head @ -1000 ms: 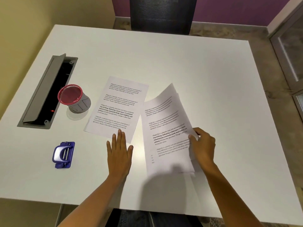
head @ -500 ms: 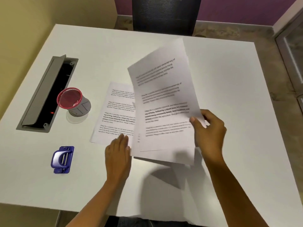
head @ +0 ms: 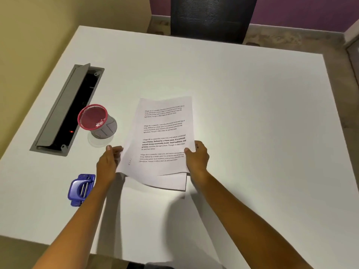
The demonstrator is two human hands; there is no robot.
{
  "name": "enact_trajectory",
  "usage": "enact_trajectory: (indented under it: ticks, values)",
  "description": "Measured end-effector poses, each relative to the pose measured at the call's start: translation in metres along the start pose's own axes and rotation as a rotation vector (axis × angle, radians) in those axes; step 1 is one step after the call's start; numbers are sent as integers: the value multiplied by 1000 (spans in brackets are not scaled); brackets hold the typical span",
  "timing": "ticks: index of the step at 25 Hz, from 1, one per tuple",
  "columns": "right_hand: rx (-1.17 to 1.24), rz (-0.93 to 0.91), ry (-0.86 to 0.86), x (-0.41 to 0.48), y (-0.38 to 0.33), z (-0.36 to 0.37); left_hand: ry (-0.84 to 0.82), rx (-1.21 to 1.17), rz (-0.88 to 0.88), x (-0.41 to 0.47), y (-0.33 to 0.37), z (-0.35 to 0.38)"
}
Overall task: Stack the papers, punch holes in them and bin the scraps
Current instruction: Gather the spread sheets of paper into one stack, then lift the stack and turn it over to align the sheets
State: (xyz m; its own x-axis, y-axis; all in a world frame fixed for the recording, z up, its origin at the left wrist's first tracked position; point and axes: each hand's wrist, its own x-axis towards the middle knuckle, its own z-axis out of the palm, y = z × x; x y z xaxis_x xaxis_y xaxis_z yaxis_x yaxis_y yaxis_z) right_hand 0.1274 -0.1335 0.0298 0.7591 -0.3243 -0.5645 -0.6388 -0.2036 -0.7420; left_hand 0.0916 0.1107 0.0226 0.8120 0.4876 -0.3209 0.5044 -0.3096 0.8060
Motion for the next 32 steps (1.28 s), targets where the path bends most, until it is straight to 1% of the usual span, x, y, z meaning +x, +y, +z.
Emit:
enact_trajectory:
  ticks: [3,5,7,10,11,13,18,22,24,27,30,32]
  values:
    - [-88,-42,59,1,0,10,-15,-46,-54,8,1,-3]
    - [-233,-65,84,2,2,15,-32,-15,-89,14,2,-5]
    - [-370,-81,98,1,3,19,-17,133,-55,15,6,0]
    - [-428,-119,81,-3,-1,28,16,431,73,8,12,18]
    - [-433,-128,81,-4,-2,30,22,489,67,4,15,25]
    - [-427,-107,103,-4,-4,34,38,528,19,-2,19,35]
    - [-402,-1,108,-3,-12,39,68,469,-3,-10,25,47]
    - [-363,121,85,-4,-14,42,45,431,-131,-13,27,46]
    - [-340,134,87,-3,-10,40,1,388,-172,-14,25,44]
    - [-315,69,63,-1,2,33,-20,289,-105,-16,20,39]
    - [-154,-20,37,-3,14,20,-46,210,-31,-22,18,36]
    - [-110,-114,27,-5,20,7,-51,152,-6,-27,20,38]
